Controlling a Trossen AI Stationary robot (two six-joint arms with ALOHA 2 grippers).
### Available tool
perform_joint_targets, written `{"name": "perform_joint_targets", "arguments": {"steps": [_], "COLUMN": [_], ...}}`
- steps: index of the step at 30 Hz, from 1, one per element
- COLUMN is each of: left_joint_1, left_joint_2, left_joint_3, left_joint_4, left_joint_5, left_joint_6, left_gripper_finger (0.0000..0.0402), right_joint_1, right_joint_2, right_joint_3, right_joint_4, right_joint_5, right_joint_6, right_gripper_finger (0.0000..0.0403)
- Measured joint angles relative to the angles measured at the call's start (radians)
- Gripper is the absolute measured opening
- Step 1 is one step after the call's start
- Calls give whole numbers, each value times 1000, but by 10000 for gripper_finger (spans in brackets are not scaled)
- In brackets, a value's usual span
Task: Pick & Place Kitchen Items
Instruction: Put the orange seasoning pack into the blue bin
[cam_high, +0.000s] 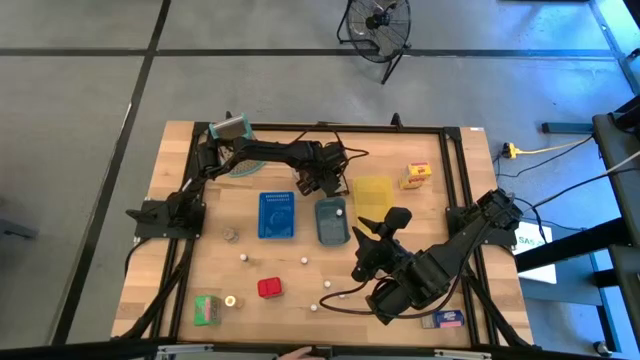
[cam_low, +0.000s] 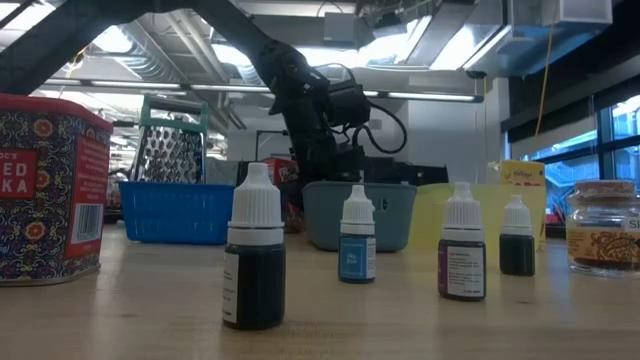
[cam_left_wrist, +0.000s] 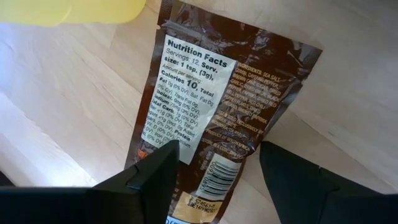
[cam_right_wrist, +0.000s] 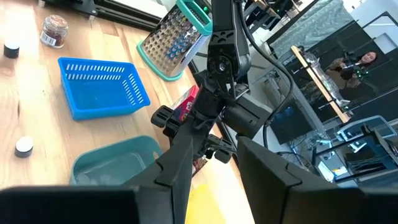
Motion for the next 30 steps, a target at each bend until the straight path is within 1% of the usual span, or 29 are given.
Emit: {"name": "perform_joint_targets", "arguments": {"steps": [10, 19, 27, 30], "left_joint_1": [0, 0, 0, 0], "left_joint_2": [0, 0, 0, 0], "left_joint_3": [1, 1, 1, 1], "left_joint_4": [-1, -4, -1, 1], "left_joint_5": [1, 6, 16, 20], "left_joint_6": [-5, 2, -23, -39], "left_gripper_finger": [237, 238, 238, 246], "right_joint_1": [0, 0, 0, -1], "right_joint_2": [0, 0, 0, 0], "right_joint_3": [0, 0, 0, 0], "right_joint_4": [8, 16, 20, 21], "right_joint_5": [0, 0, 1, 1], "right_joint_6": [0, 0, 0, 0], "right_gripper_finger": [131, 131, 131, 131]}}
